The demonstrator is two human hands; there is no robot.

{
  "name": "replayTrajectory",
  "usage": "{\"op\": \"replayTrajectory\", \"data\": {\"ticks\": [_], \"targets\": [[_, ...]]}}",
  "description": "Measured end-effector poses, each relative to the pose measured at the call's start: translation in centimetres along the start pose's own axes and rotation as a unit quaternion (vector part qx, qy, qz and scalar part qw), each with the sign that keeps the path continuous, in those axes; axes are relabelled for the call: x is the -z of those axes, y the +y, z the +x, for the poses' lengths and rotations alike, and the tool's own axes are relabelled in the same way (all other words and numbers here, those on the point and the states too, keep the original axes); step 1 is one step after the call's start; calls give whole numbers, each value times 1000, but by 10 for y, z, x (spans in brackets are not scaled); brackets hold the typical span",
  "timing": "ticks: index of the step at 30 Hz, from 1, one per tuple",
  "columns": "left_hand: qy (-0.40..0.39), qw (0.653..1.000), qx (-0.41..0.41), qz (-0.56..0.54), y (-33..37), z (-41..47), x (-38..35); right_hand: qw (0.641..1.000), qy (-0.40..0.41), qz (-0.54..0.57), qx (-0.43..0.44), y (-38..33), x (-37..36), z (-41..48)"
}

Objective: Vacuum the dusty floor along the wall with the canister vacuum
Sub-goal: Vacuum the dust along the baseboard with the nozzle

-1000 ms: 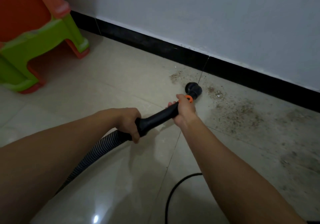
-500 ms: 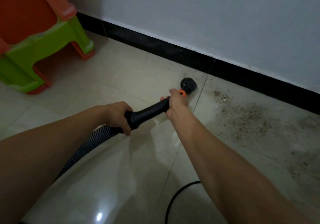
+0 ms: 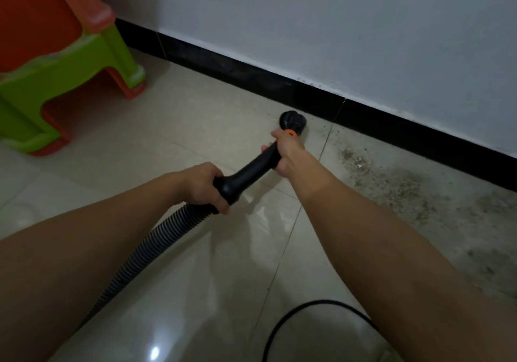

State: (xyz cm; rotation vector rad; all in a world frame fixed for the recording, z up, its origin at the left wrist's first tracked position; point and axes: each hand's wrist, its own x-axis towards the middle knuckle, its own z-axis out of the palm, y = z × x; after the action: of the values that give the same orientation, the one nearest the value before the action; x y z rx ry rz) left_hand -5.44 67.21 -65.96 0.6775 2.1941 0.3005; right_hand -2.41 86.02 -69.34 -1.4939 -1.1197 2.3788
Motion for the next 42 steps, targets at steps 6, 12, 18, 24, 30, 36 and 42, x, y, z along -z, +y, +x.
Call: {"op": "replayTrajectory", "data": {"ticks": [6, 12, 18, 24, 30, 36, 42], "targets": [[10, 999, -31, 27, 8, 12, 3, 989, 79, 119, 28, 11, 36, 6], [36, 998, -42, -1, 28, 34, 6, 996, 55, 65, 25, -25, 35, 25], [71, 996, 0, -58, -4, 41, 22, 999, 38, 32, 23, -21, -9, 46], [112, 982, 67, -135, -52, 35, 34, 999, -24, -37, 17, -6, -80, 59], [143, 968, 89, -188, -71, 34, 37, 990, -82, -114, 0, -7, -127, 65], [57, 990, 68, -114, -73, 26, 39, 1000, 19, 3, 18, 26, -84, 58], [68, 985, 81, -136, -71, 8, 35, 996, -55, -66, -15, 16, -97, 43]]}}
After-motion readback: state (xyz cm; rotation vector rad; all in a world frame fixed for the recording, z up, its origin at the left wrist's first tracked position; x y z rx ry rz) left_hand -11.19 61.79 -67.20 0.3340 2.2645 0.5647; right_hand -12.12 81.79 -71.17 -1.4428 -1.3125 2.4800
